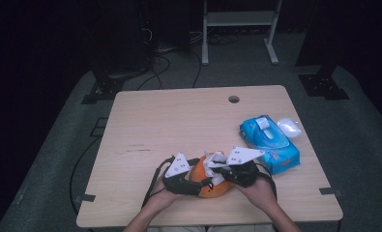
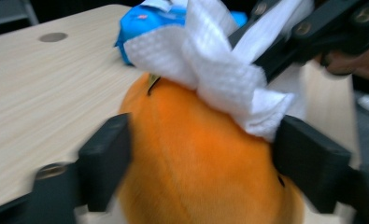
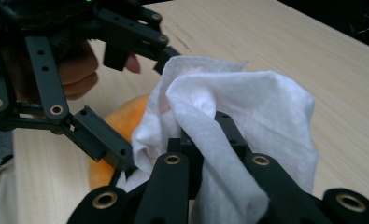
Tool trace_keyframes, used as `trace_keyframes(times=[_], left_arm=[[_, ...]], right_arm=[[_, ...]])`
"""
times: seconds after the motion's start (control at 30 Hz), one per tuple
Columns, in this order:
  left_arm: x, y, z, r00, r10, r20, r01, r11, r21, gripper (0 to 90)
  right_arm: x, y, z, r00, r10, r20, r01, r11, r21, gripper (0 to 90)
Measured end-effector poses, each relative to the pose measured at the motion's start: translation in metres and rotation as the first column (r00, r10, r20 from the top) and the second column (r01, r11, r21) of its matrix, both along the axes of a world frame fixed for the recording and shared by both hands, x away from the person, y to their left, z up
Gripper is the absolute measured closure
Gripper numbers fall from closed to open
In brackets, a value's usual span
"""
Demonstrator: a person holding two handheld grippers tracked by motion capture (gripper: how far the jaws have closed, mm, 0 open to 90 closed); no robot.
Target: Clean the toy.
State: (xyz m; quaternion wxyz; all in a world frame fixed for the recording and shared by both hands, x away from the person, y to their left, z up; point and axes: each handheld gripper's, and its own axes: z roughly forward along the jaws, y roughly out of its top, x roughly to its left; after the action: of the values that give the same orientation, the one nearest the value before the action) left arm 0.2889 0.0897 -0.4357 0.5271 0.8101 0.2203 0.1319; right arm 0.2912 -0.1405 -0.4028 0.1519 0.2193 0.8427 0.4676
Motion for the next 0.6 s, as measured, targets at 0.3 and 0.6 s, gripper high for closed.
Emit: trace_keyframes(times=[0.3,0.6], left_arm=[[0.001,0.001,-0.004,0.9999,-0.006,0.015,0.006,0.9999,0.015,30.1],[0.0,0.009,-0.007,1.0,-0.007,0.004,0.006,0.9997,0.023,31.1]], right_arm=[[0.016,-0.036,-0.009,0.9937,-0.098,-0.055,0.099,0.995,0.014,83.6],[0.028,-0.049,-0.028,0.979,-0.145,-0.143,0.14,0.989,-0.043,83.5]])
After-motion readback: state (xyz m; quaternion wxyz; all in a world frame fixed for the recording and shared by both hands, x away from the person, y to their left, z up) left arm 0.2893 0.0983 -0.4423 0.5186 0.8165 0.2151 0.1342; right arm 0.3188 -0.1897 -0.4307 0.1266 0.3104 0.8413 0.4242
